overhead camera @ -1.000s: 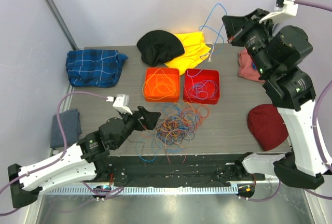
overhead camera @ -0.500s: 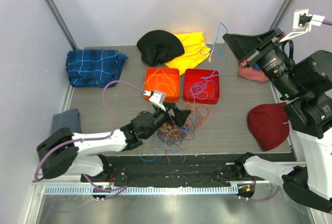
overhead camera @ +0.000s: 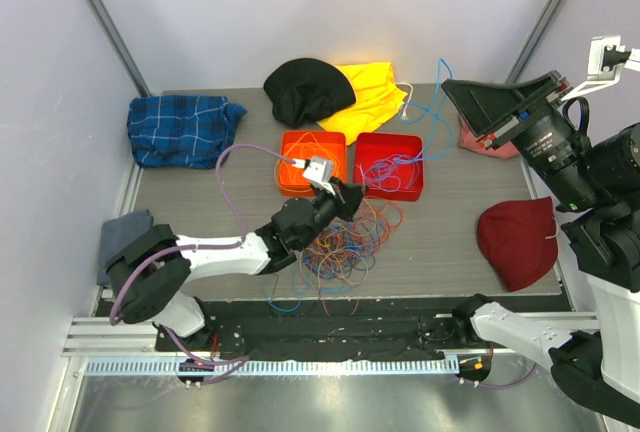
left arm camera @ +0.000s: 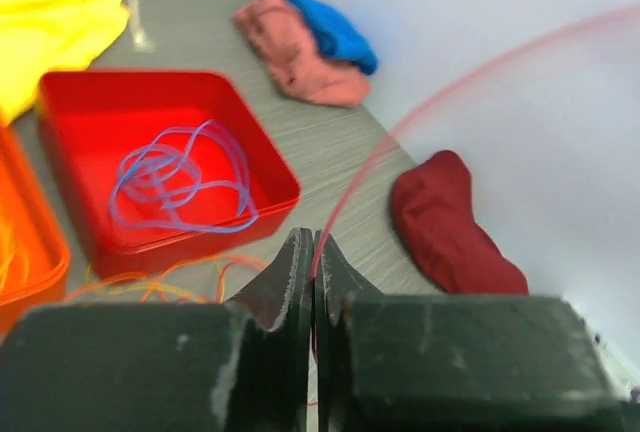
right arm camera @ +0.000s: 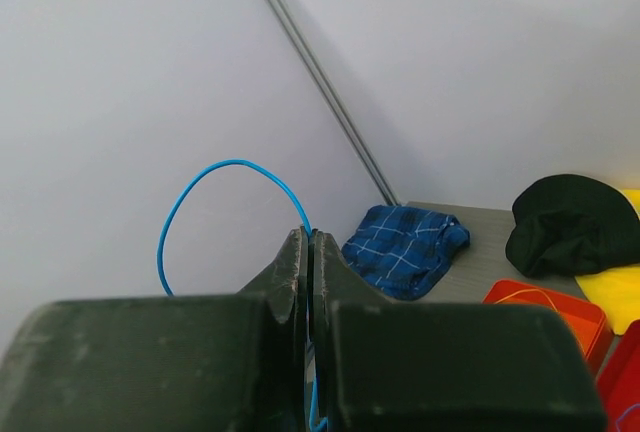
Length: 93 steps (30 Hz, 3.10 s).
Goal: Untangle the cables
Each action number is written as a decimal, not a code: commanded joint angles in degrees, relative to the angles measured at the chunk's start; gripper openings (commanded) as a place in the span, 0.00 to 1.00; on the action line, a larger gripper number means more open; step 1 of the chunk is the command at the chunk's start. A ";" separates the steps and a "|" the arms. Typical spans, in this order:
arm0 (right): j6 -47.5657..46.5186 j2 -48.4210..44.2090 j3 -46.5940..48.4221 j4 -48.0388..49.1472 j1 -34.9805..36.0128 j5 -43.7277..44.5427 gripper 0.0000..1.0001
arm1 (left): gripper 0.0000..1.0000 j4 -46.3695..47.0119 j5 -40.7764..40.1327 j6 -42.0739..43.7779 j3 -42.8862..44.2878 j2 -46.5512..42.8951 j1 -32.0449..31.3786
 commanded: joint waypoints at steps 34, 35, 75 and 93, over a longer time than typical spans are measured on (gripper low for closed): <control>-10.01 4.72 -19.25 13.81 0.15 27.24 0.01 | 0.00 -84.69 -14.45 -26.89 -12.47 -44.22 5.22; -10.71 4.99 -19.87 14.16 0.06 27.77 0.01 | 0.00 -84.95 -14.10 -26.98 -12.47 -44.57 5.22; -2.80 17.33 -43.78 20.23 -9.00 27.08 0.57 | 0.32 -81.79 -14.00 -23.82 -12.12 -46.24 5.30; -2.54 17.90 -57.23 24.35 18.07 16.70 0.47 | 0.47 -76.95 -17.08 -20.99 -6.85 -42.20 5.22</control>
